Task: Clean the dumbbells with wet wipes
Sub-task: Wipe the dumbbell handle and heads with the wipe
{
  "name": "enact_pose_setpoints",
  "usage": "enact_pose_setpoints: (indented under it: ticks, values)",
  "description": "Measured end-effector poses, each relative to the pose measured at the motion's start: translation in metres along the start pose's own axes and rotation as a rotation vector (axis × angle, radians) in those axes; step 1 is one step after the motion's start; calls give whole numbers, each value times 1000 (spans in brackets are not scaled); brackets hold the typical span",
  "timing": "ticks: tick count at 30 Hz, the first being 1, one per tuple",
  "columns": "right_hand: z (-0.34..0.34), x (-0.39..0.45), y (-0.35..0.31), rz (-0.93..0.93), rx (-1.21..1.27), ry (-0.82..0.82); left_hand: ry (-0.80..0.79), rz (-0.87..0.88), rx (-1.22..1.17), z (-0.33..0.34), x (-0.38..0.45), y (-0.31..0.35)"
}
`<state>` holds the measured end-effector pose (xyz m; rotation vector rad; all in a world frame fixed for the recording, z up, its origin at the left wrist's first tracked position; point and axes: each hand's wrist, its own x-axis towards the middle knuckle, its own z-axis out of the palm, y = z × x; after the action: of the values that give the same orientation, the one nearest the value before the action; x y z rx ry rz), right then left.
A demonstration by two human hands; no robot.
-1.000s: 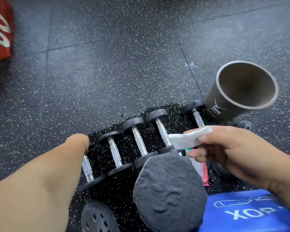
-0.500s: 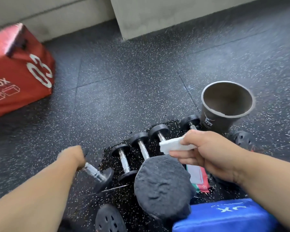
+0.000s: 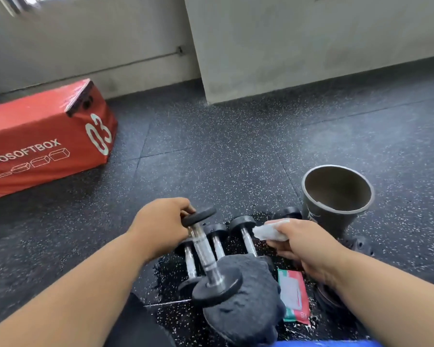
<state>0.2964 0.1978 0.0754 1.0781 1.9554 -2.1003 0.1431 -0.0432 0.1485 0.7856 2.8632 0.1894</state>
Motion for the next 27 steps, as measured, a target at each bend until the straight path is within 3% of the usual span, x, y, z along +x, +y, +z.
enact_pose_setpoints:
  ticks: [6, 10, 18, 27]
  values:
    - [7, 14, 31, 25, -116, -14, -151, 187, -153, 58, 20, 41]
    - [31, 18, 44, 122, 104, -110, -156, 192, -187, 67, 33, 40]
    - [60, 49, 42, 227, 572, -136, -178, 218, -213, 73, 44, 20]
    - [57, 68, 53, 235, 650, -292, -153, 255, -217, 73, 40, 19]
